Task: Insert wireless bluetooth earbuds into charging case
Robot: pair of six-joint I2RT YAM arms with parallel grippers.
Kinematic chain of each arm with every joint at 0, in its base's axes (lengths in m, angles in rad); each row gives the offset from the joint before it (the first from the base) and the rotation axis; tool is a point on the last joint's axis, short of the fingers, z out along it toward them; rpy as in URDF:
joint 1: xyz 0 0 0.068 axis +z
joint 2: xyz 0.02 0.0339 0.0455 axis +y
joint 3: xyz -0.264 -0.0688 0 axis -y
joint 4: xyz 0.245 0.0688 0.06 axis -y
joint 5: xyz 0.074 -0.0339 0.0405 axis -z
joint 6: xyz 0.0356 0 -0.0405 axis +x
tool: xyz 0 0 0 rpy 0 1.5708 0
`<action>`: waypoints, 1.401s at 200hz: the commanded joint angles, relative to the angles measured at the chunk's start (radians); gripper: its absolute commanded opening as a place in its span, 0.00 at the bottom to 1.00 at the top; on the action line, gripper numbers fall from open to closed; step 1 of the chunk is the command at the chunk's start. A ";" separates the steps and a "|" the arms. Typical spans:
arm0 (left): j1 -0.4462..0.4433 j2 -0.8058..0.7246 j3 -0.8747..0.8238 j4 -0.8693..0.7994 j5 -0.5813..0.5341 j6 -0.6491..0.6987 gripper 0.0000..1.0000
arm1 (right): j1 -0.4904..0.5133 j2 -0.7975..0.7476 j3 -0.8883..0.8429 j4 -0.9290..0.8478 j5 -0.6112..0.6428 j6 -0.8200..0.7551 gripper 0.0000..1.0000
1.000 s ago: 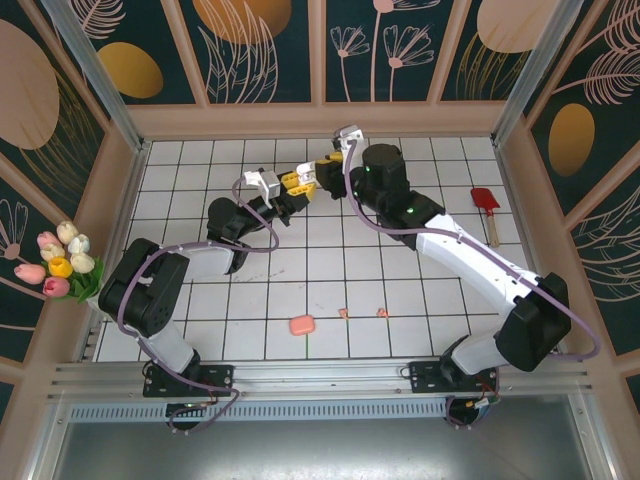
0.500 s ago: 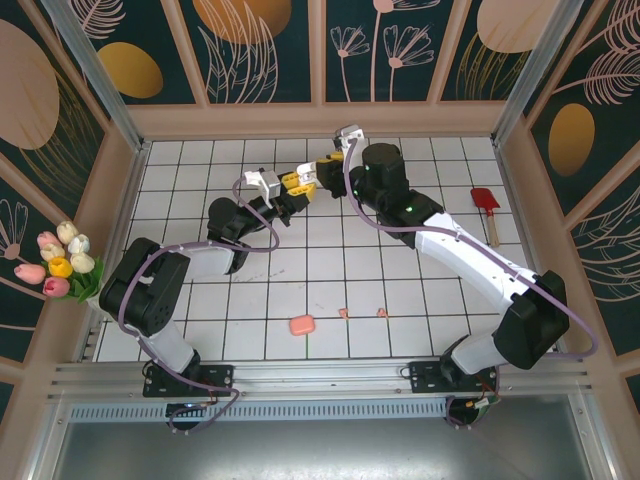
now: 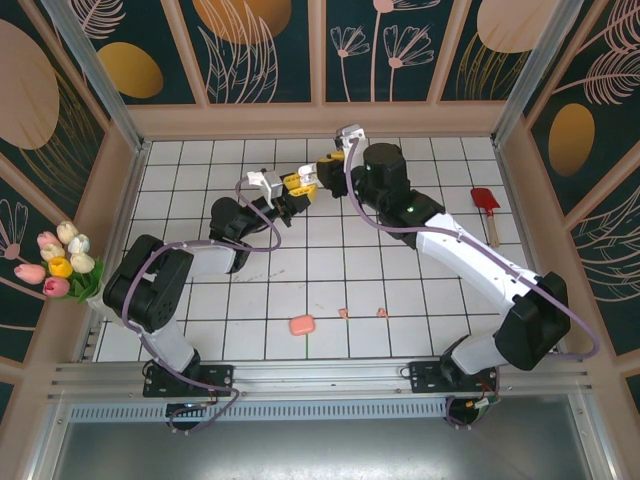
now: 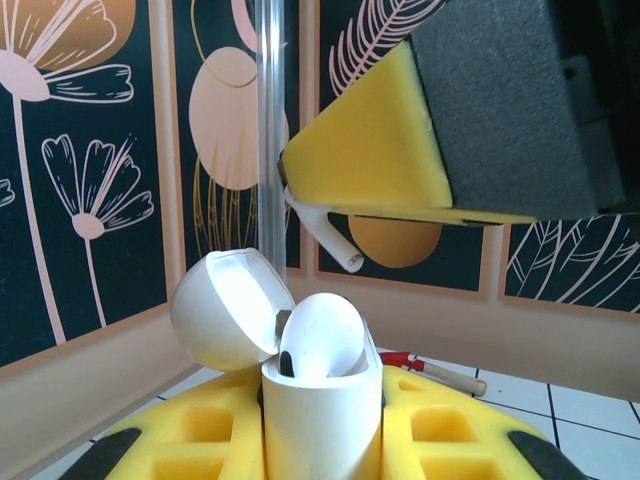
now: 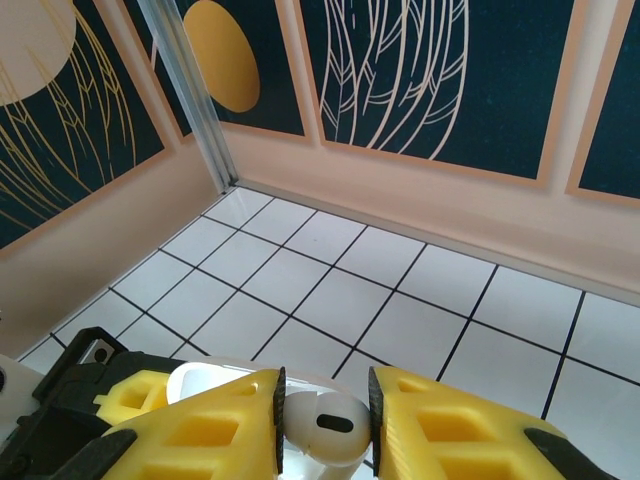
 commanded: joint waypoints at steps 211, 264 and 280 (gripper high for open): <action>-0.007 -0.011 0.030 0.039 0.021 -0.029 0.00 | -0.003 -0.004 -0.013 0.056 -0.037 0.047 0.28; -0.008 -0.011 0.030 0.050 0.029 -0.033 0.00 | -0.003 0.010 -0.015 0.057 -0.035 0.047 0.27; -0.008 -0.039 0.030 0.054 0.030 -0.035 0.00 | -0.004 0.014 -0.019 0.058 -0.034 0.047 0.27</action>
